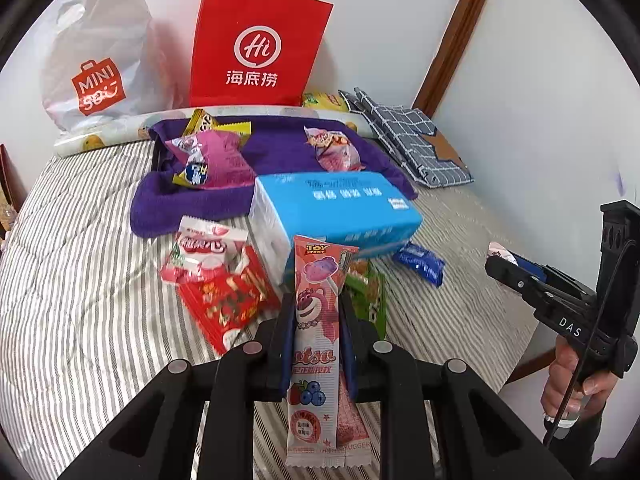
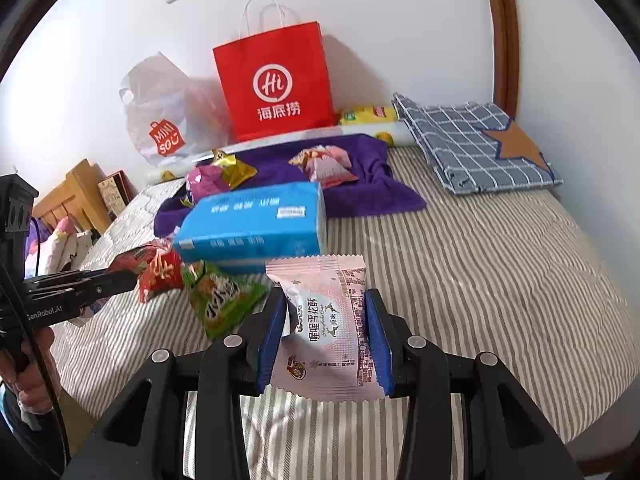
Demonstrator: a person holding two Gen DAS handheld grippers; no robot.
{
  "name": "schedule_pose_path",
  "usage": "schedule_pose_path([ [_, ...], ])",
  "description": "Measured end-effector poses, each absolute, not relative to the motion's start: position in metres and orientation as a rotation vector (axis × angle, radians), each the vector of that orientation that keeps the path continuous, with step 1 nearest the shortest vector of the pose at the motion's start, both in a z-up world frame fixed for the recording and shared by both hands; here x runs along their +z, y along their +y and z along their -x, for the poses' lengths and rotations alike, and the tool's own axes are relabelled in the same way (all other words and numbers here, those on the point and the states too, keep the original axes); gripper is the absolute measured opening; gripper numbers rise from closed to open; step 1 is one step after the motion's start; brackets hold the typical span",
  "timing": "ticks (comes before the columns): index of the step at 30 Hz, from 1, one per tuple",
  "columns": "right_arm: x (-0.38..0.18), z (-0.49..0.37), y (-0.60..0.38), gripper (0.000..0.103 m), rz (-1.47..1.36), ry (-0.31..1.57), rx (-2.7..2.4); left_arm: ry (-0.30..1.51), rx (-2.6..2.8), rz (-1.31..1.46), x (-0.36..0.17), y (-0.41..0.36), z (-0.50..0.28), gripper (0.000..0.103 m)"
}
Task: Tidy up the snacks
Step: 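Carry the pink pastry packet and pink ice-pop packet over the purple towel with both grippers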
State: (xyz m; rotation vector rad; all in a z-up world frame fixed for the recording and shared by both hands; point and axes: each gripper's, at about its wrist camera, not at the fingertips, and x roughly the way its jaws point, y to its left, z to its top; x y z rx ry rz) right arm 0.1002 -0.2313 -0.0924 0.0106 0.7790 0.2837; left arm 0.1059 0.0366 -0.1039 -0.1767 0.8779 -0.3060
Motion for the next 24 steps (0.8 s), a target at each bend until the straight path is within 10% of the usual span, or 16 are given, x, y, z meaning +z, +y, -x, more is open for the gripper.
schedule_pose_path([
  [24, -0.048, -0.206, -0.182, 0.04, 0.001, 0.711, 0.326, 0.813, -0.247, 0.288, -0.067, 0.054, -0.205, 0.019],
])
